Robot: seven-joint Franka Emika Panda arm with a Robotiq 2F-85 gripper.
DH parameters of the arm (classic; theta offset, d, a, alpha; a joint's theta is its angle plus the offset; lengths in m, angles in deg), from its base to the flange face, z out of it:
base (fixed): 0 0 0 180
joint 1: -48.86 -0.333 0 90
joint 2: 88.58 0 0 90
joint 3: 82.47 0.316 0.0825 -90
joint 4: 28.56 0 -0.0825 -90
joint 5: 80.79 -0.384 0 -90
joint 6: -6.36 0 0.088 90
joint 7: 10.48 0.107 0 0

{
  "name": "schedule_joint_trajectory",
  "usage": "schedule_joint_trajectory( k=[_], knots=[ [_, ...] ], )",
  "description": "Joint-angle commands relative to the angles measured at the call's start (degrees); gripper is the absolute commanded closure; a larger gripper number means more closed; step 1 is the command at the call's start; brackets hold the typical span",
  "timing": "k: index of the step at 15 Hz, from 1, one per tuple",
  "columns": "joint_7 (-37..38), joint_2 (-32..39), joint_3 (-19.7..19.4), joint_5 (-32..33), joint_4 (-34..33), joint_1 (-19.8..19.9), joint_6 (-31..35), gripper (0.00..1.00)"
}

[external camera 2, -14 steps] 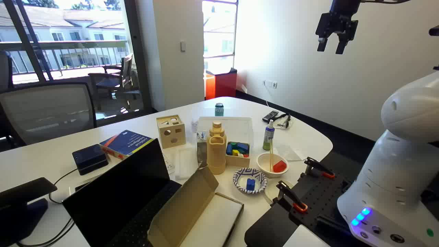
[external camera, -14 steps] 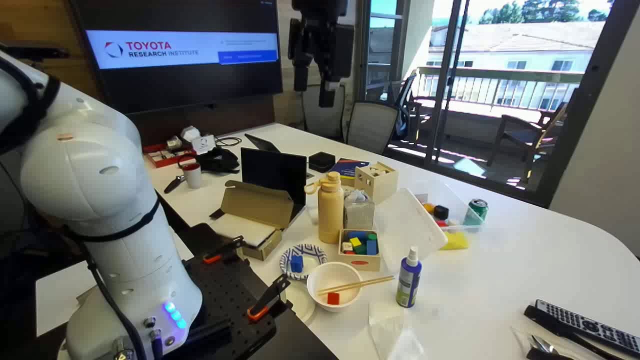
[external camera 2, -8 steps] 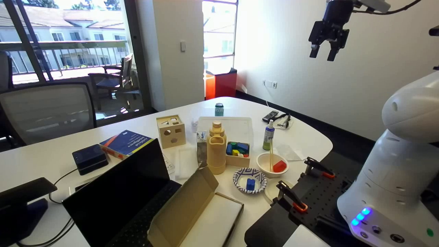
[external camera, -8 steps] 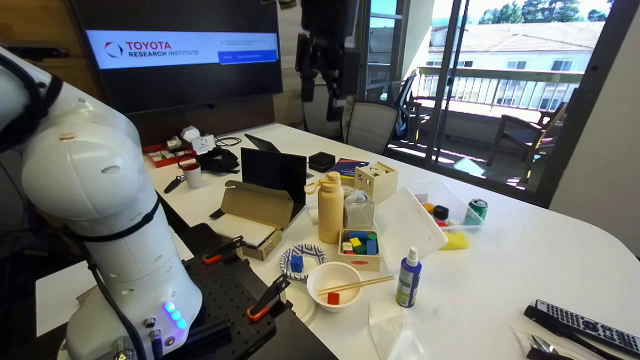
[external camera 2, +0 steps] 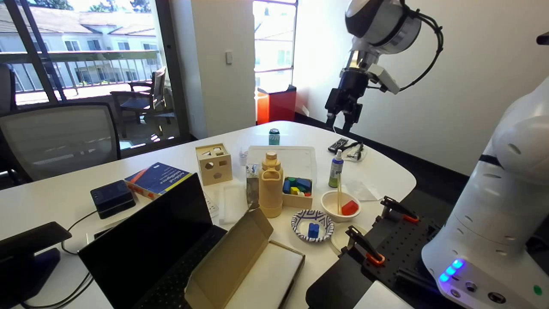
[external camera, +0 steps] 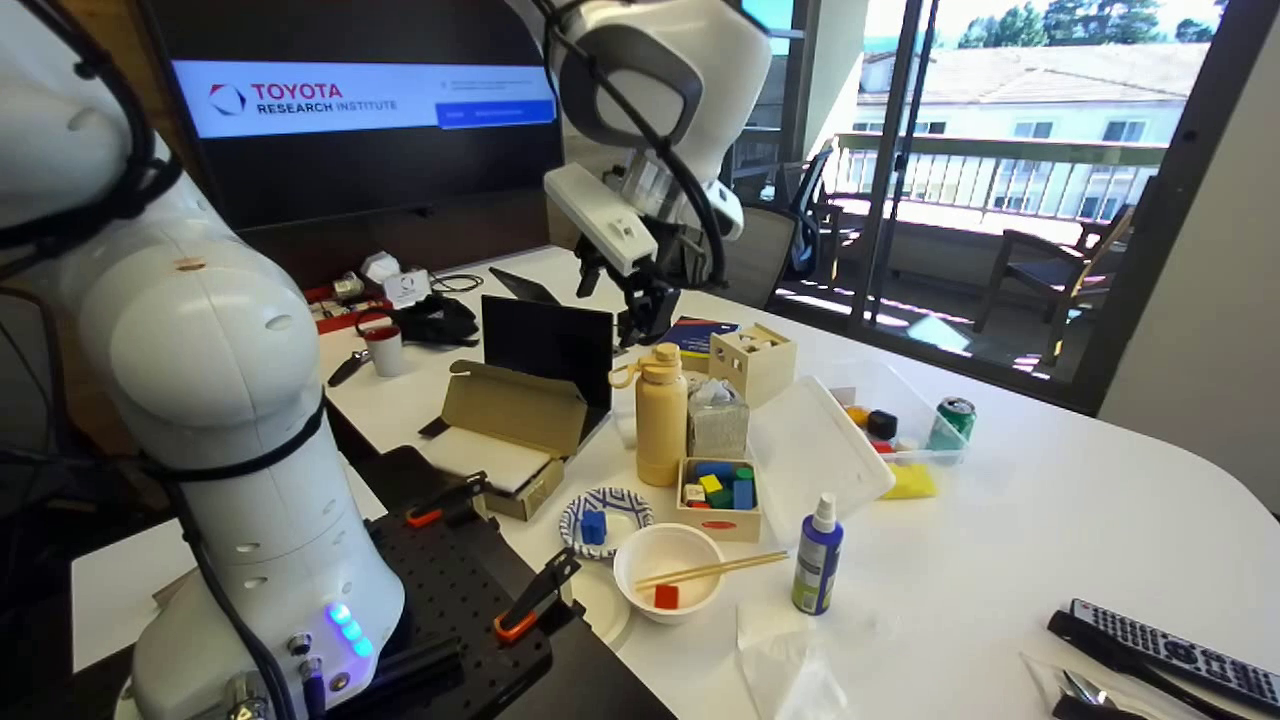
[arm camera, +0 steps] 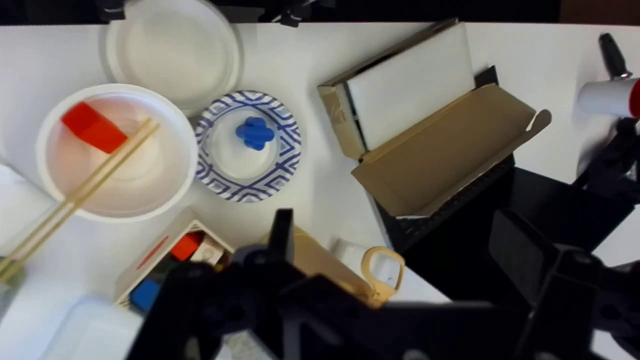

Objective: Remove the foam cover from the box

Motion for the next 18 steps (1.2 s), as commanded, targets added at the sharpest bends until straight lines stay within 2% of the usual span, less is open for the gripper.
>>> schedule_joint_trajectory(
  k=[1,3,7,9,13,18],
  knots=[
    [-9.43,12.58,3.94,-11.27,-1.10,-3.91,5.70,0.00],
    [-15.93,20.33,7.94,-18.91,-2.32,-4.54,9.02,0.00],
    [-26.94,35.69,17.39,-33.24,-6.46,-2.31,14.98,0.00],
    [-30.01,39.47,20.41,-37.12,-7.12,-1.36,17.34,0.00],
    [-33.43,44.95,23.66,-42.14,-8.14,-0.49,21.39,0.00],
    [-38.86,50.34,25.59,-48.69,-9.42,-0.59,23.92,0.00]
  ],
)
